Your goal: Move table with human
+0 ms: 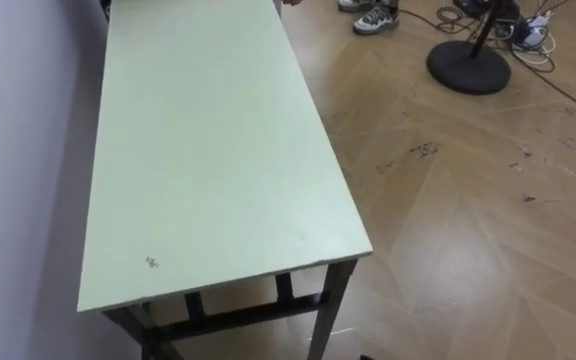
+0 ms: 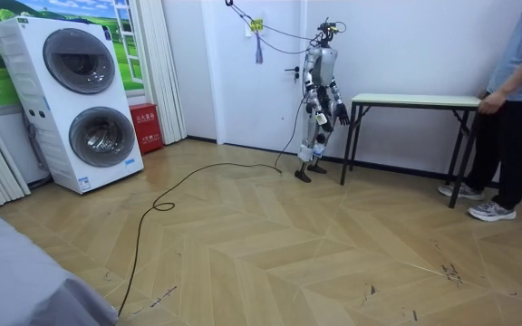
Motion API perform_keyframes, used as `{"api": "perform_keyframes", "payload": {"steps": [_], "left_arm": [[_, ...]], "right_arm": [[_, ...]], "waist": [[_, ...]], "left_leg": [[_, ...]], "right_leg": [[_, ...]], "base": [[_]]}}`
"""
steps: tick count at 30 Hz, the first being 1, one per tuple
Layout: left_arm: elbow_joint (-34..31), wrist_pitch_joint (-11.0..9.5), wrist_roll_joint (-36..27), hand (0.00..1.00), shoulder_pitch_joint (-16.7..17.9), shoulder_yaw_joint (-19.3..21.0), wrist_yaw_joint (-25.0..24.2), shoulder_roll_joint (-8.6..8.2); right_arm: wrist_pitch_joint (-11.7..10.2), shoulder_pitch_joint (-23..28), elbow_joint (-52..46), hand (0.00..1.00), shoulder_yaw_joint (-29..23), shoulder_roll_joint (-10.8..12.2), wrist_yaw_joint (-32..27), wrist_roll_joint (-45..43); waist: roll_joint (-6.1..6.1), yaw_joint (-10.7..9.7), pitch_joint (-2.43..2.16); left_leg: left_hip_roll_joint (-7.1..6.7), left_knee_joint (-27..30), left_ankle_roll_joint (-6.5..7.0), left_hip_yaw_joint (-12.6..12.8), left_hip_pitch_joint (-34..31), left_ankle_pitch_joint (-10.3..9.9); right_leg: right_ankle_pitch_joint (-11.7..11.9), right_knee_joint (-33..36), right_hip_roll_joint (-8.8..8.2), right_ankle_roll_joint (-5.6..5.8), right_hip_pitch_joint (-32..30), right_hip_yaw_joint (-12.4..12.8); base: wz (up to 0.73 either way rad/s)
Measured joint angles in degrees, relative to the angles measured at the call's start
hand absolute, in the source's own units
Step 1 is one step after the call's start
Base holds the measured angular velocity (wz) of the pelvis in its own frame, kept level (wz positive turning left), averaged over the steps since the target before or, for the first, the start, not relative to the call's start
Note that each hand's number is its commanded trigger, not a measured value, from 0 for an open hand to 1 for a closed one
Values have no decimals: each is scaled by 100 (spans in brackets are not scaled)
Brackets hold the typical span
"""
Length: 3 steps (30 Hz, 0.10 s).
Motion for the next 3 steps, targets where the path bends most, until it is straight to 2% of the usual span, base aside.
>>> {"api": "perform_keyframes", "payload": {"steps": [3], "left_arm": [[308, -37, 231, 0, 14, 313, 445, -42]], "right_arm": [[-58, -16, 393, 0, -58, -1, -204, -13]], "waist": [[-29, 21, -8]], "left_leg": [[3, 2, -6, -44, 10, 2]], "right_leg": [[-1, -4, 5, -2, 26, -59]], "base": [[5]]}}
